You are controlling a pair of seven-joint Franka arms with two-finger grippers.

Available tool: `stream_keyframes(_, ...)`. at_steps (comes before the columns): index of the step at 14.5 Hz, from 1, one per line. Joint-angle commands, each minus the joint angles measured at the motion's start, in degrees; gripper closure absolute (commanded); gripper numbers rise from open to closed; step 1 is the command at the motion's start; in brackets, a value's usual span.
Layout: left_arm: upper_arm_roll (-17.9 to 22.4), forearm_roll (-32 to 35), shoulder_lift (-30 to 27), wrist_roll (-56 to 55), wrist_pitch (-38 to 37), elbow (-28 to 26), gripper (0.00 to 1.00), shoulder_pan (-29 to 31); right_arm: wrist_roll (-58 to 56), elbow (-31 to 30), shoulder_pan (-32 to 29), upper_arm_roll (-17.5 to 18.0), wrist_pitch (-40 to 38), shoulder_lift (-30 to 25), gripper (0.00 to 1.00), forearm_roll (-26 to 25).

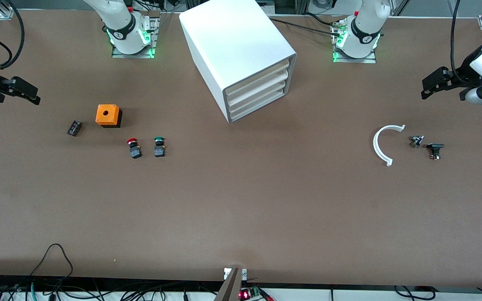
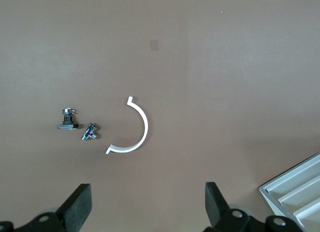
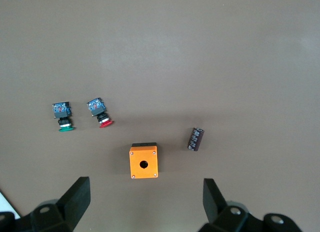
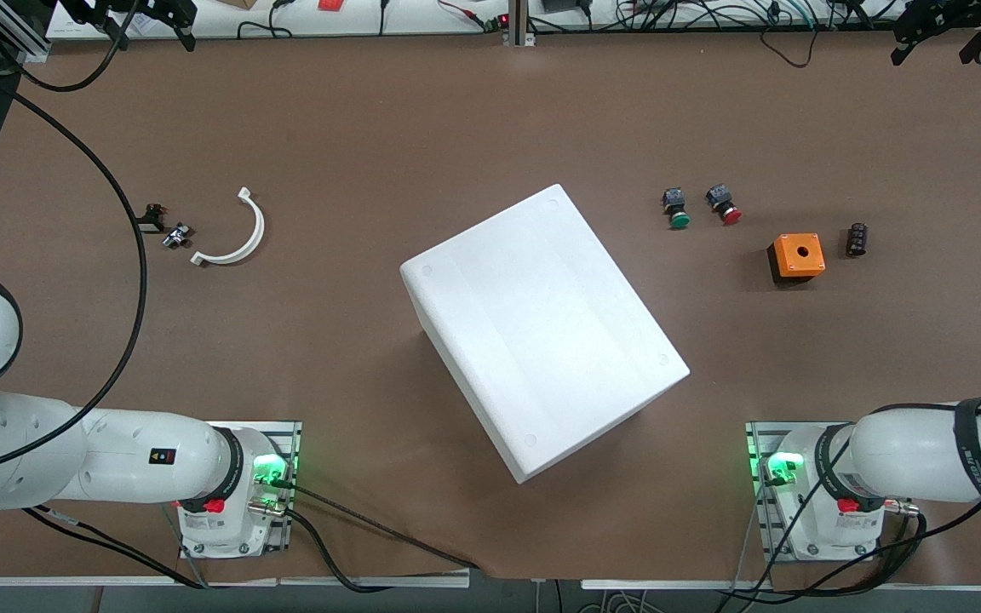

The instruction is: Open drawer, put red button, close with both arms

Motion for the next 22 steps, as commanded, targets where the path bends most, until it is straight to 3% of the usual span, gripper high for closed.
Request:
stream_keyframes(1,0.43,0.69,0.20,1.31,-1.82,1.23,0.00,-0.34,-0.75,0.99,-0.21,-0.04,-1.18,-0.05,0.00,1.04)
stream_keyframes(15,-0.28,0.69,0.89,1.05,-2.09,2.01,0.00,-0.95,-0.75,1.00,-0.03,0.31,-0.57,0.12,0.00,1.04)
stream_keyframes(22,-3.00,-0.28,9.93,1.31,-1.48,-0.27,0.00,-2.71,-1.54,1.26,0.23,0.31,-0.30,1.09,0.00,0.95)
